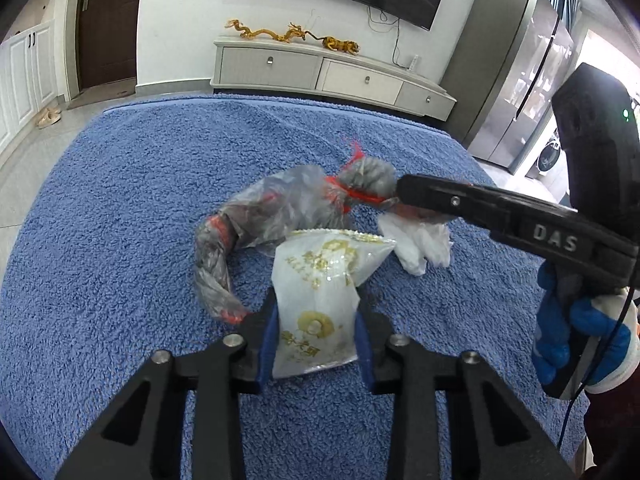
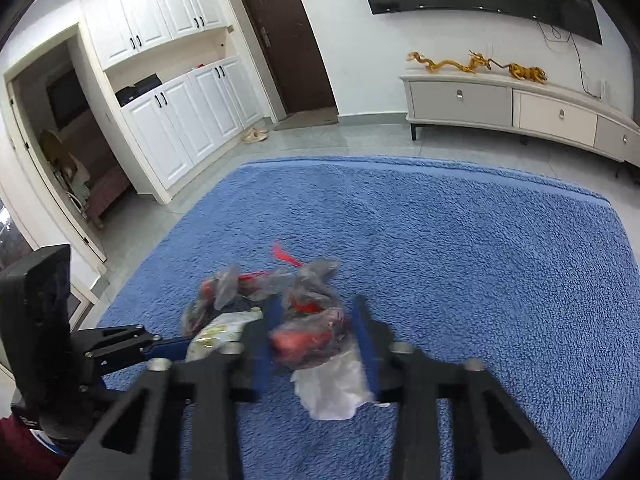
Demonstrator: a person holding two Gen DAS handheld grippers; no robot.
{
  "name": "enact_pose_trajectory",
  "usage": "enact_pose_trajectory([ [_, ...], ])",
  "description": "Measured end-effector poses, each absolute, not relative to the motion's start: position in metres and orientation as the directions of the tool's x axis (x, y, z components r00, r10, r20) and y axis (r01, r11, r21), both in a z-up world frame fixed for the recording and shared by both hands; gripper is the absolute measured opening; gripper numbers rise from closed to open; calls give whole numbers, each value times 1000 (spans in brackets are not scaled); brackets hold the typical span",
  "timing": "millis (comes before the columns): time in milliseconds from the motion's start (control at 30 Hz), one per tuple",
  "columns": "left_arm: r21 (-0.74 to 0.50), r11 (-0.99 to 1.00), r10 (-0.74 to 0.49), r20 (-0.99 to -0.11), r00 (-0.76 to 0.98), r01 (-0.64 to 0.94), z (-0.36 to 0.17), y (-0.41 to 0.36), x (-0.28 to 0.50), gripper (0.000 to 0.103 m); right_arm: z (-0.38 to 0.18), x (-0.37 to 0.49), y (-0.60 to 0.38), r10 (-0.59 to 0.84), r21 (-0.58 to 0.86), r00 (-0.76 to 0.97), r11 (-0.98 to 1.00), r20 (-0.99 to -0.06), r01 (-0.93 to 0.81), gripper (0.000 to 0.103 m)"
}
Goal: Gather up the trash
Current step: 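Grasp white-gold snack bag with left tool while right tool grasps clear red-tied wrapper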
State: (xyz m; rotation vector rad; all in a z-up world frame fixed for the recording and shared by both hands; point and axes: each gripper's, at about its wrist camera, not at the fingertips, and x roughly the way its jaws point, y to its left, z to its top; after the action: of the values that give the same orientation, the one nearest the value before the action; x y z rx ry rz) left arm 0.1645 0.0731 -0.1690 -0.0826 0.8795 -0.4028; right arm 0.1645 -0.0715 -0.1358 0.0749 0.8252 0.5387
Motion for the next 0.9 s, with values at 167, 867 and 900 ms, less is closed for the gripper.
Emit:
enact_pose_trajectory([
  [167,-236,919,-385,-706,595,314,-161,77,149,23,-130,162,-81,511,306,566,854,-647,-420,7],
  [867,-247,895,-442,-603,664,372,-73,53,97,23,-43,89,-177,440,368,767,886,-468,-283,7],
  [900,-243,891,-449,-601,661,384,-68,45,97,23,-41,85,-185,427,371,777,889,-463,-267,7],
])
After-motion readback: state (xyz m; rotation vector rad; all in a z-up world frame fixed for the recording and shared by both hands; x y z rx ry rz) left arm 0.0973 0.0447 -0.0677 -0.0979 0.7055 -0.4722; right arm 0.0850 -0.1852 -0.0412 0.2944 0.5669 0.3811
